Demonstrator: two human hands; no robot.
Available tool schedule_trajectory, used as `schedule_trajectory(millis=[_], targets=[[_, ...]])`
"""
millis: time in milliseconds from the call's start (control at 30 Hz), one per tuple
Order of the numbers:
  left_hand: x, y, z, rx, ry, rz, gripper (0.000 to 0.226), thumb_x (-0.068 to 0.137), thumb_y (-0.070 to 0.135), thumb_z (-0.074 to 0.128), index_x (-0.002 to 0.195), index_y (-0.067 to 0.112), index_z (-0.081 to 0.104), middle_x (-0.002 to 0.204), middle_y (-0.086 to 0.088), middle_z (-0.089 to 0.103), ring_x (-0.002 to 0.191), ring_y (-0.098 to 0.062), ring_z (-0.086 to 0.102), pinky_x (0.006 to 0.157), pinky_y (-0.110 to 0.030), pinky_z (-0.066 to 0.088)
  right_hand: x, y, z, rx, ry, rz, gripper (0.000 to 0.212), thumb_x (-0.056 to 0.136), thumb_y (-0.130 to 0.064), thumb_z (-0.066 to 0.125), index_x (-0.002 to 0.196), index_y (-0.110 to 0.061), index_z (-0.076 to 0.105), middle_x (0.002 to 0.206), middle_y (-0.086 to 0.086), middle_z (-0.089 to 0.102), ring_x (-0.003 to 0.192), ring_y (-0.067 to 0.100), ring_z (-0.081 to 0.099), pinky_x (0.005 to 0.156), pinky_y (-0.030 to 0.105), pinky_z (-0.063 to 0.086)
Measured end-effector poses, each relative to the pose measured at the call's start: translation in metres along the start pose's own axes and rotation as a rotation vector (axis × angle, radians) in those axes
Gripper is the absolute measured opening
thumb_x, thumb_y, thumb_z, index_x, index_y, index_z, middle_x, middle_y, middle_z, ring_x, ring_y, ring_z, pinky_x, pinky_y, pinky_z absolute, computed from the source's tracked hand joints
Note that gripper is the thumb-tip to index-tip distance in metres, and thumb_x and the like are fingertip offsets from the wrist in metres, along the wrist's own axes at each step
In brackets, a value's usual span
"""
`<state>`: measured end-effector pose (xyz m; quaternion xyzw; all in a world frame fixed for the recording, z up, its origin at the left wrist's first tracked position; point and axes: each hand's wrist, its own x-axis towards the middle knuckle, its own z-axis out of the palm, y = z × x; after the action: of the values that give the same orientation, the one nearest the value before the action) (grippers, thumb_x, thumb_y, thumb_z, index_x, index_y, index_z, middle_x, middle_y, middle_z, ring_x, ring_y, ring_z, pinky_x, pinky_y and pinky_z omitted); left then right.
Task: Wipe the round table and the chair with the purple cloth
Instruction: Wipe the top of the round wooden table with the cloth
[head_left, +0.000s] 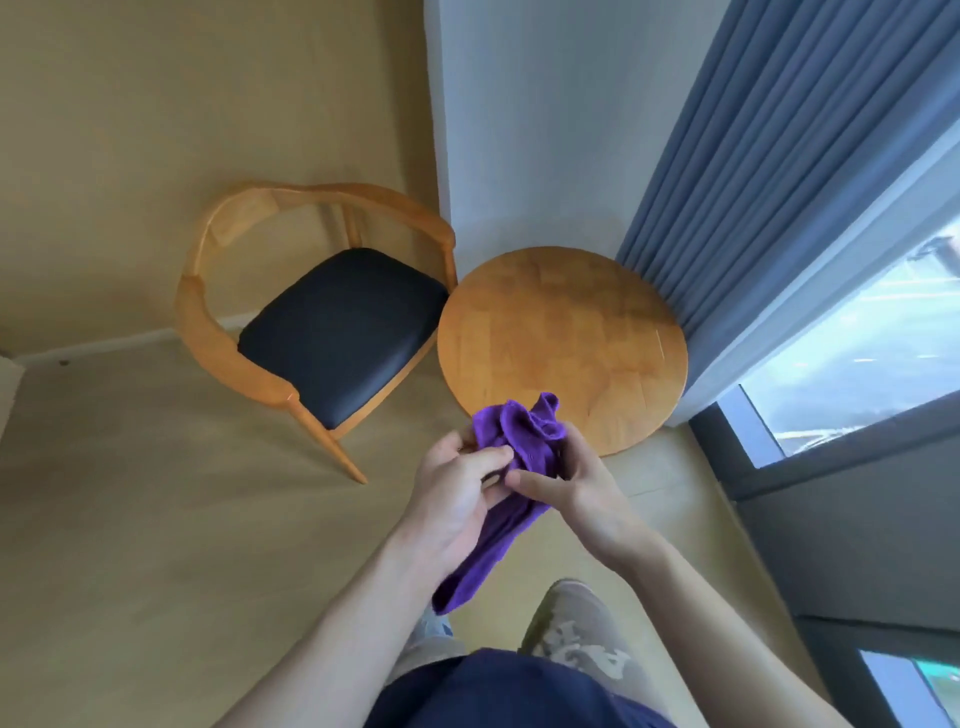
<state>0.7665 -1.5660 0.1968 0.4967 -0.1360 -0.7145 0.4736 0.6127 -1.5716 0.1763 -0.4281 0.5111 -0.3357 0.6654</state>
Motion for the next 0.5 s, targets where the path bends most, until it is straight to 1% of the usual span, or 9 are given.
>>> schedule_trajectory(millis=[100,167,200,233,267,300,333,433,500], targets=[[0.035,0.006,0.013,0.002,-0.037,-0.077,0.021,0.096,-0.013,0.053,0.112,-0.005,0.064,0.111,-0.030,0.070,0.100,-0.039,0.073,0.077,-0.041,0.063,0.017,0.005,-0.021,0.051,0.063,-0.001,0.043,0.080,-0.015,0.076,0.120,-0.022,0.063,0.116,0.014,0.071,0.111,0.034,0.067,0.095,0.045,0.056],[0.060,0.005,0.025,0.035,-0.028,-0.128,0.022,0.096,-0.013,0.053,0.114,-0.004,0.061,0.113,-0.030,0.071,0.101,-0.039,0.073,0.077,-0.042,0.063,0.026,0.008,-0.040,0.096,0.107,0.003,0.038,0.082,-0.010,0.069,0.118,-0.023,0.067,0.115,0.016,0.071,0.110,0.038,0.067,0.095,0.050,0.055],[0.073,0.003,0.033,0.060,-0.017,-0.146,0.022,0.096,-0.013,0.054,0.113,-0.003,0.061,0.109,-0.028,0.071,0.098,-0.036,0.074,0.074,-0.041,0.064,0.031,0.010,-0.051,0.097,0.148,0.011,0.037,0.082,-0.008,0.065,0.116,-0.022,0.068,0.113,0.016,0.071,0.106,0.038,0.067,0.092,0.051,0.056],[0.087,0.001,0.041,0.087,-0.008,-0.158,0.020,0.096,-0.013,0.055,0.112,-0.001,0.060,0.105,-0.026,0.072,0.093,-0.033,0.075,0.070,-0.039,0.063,0.037,0.012,-0.061,0.084,0.203,0.026,0.037,0.080,-0.008,0.060,0.113,-0.021,0.069,0.107,0.014,0.073,0.100,0.038,0.068,0.087,0.048,0.058],[0.101,-0.001,0.050,0.122,-0.003,-0.165,0.019,0.096,-0.013,0.056,0.110,0.000,0.060,0.101,-0.023,0.072,0.088,-0.030,0.075,0.067,-0.037,0.063,0.044,0.014,-0.072,0.048,0.265,0.046,0.036,0.078,-0.009,0.055,0.110,-0.020,0.068,0.097,0.009,0.073,0.088,0.034,0.067,0.078,0.042,0.059],[0.115,-0.003,0.060,0.170,-0.002,-0.166,0.018,0.096,-0.012,0.056,0.109,0.000,0.061,0.099,-0.020,0.073,0.084,-0.027,0.076,0.065,-0.035,0.062,0.051,0.015,-0.083,-0.008,0.317,0.060,0.035,0.078,-0.010,0.052,0.108,-0.019,0.068,0.087,0.002,0.070,0.078,0.024,0.063,0.070,0.035,0.055],[0.129,-0.006,0.070,0.227,0.001,-0.161,0.017,0.097,-0.010,0.057,0.109,0.001,0.062,0.096,-0.017,0.074,0.081,-0.024,0.076,0.064,-0.034,0.061,0.058,0.017,-0.095,-0.055,0.350,0.067,0.032,0.080,-0.008,0.050,0.105,-0.019,0.067,0.080,-0.004,0.066,0.073,0.016,0.058,0.068,0.030,0.049],[0.169,-0.014,0.102,0.351,0.029,-0.150,0.014,0.099,-0.006,0.058,0.104,0.002,0.069,0.091,-0.014,0.077,0.076,-0.019,0.075,0.064,-0.033,0.062,0.078,0.012,-0.138,-0.085,0.397,0.082,0.029,0.089,0.001,0.045,0.092,-0.021,0.064,0.074,-0.010,0.058,0.069,0.010,0.050,0.064,0.024,0.043],[0.196,-0.019,0.120,0.375,0.054,-0.188,0.015,0.100,-0.004,0.057,0.104,0.000,0.071,0.092,-0.016,0.077,0.075,-0.018,0.075,0.063,-0.030,0.061,0.091,0.004,-0.173,-0.112,0.423,0.079,0.029,0.093,0.000,0.045,0.084,-0.024,0.060,0.074,-0.014,0.058,0.070,0.009,0.050,0.064,0.022,0.041]])
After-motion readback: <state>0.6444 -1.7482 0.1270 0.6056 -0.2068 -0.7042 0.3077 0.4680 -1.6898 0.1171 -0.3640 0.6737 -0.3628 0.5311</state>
